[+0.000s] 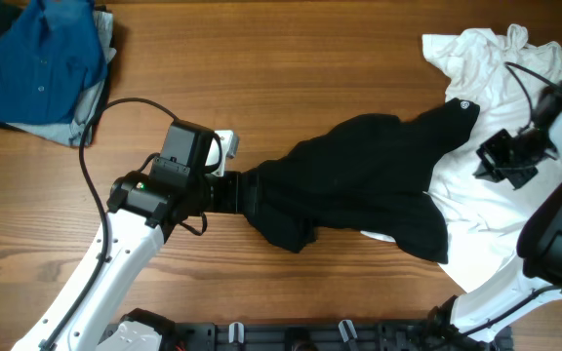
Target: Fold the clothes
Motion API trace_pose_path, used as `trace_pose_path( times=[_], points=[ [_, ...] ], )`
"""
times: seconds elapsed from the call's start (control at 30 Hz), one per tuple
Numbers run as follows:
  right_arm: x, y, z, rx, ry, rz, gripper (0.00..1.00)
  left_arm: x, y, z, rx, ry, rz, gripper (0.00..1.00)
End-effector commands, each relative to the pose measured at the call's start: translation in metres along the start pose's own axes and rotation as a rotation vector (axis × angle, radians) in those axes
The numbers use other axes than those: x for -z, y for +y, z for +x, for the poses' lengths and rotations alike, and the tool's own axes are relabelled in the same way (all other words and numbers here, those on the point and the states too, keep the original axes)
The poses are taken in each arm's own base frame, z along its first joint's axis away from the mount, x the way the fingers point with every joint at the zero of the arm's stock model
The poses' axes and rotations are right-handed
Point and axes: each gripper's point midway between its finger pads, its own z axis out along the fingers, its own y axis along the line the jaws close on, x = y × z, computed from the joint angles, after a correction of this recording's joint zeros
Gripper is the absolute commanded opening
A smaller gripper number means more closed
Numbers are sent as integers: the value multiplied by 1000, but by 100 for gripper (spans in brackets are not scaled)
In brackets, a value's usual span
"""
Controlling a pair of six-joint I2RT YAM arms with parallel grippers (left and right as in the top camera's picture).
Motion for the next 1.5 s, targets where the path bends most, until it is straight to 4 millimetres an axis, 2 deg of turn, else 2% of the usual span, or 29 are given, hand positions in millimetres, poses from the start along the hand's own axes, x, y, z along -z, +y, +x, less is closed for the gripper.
trace_pose_path(
  times=[0.0, 0.1, 0.2, 0.37, 0.57, 0.67, 0.93, 1.3, 1.33, 1.47],
  points=[
    [-12, 2, 4, 64, 50, -80, 4, 2, -5, -2, -5, -4, 17, 100],
    [-22, 12, 9, 120, 61, -151, 4, 2, -5, -2, -5, -4, 17, 100],
    [-35, 11, 15, 124, 71, -168, 4, 2, -5, -2, -5, -4, 17, 100],
    [-45, 12, 21, 149, 78, -198, 4, 2, -5, -2, -5, -4, 17, 100],
    [-49, -10, 11, 58, 32, -62, 4, 2, -5, -2, -5, -4, 17, 100],
    [-48, -16, 9, 7, 34, -57, 4, 2, -5, -2, -5, -4, 17, 100],
    [-41, -71, -2, -193, 14, 68, 4, 2, -5, -2, -5, -4, 17, 100],
    [-28, -149, -13, -481, 21, 45, 4, 2, -5, -2, -6, -4, 17, 100],
    [-26, -161, -13, -538, 22, 37, 4, 2, -5, -2, -6, -4, 17, 100],
    [-24, -175, -13, -601, 21, 32, 4, 2, -5, -2, -6, -5, 17, 100]
  ],
)
